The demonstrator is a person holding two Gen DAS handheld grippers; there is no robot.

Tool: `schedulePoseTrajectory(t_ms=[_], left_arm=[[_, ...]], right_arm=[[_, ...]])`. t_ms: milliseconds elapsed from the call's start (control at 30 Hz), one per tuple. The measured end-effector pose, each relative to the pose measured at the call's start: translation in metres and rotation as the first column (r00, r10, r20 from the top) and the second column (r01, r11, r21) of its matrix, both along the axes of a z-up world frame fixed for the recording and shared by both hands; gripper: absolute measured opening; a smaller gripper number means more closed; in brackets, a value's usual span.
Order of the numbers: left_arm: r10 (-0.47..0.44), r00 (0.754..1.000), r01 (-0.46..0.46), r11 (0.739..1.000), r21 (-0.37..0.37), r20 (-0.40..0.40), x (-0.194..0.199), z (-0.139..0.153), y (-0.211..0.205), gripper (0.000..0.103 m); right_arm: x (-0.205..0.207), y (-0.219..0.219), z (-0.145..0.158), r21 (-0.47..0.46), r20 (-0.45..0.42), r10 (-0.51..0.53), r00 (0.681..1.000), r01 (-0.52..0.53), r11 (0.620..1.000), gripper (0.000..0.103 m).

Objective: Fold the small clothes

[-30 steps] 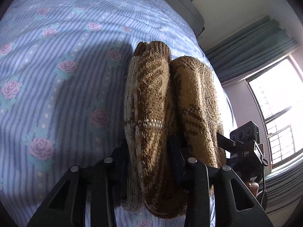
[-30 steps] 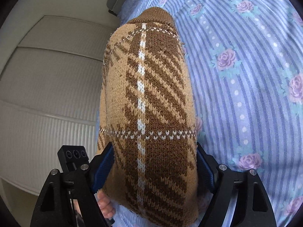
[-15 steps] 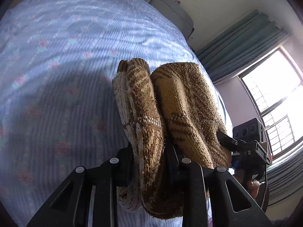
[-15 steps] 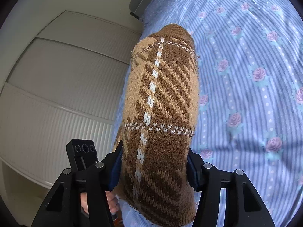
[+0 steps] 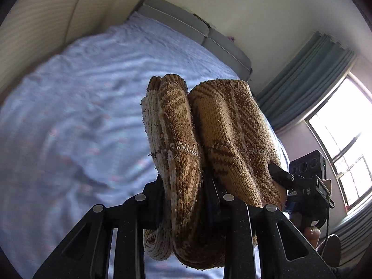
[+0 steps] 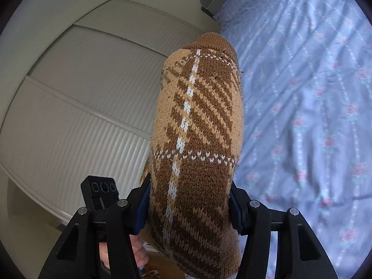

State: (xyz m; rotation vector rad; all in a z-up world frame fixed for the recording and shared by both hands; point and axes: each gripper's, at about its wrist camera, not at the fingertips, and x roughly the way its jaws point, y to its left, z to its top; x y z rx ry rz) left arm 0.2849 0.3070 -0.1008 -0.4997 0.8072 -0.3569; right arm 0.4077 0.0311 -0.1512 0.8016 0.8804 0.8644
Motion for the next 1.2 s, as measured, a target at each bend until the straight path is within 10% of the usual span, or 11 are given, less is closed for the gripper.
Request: schedulePoseTrajectory(t_ms=[533,833,1200], left_arm=[[0.157,0.988,-0.157,0.987,0.039,0.005,0.061,-0.054,0.228,0.028],[0.200,0.978,-0.201,0.980,-0.013,-0.067,0.079,-0.146,0.253,0.026],[0.274,0.960,-0.279,0.939,0.199,0.057,0.050,-0.118,0.235,0.052]], right_arm=[[0.077,0.258,-0.056,0.035,0.009,0.029,1.000,-0.029,0.999,0.057],[0.087,0.286,-0.128,-0.043,-0.101,-0.062,0.993,0.058,0.997,0.057],[0.063,0.302,-0.079,-0.272,0.059,-0.077,0.995,0.091,0.958,0.076]])
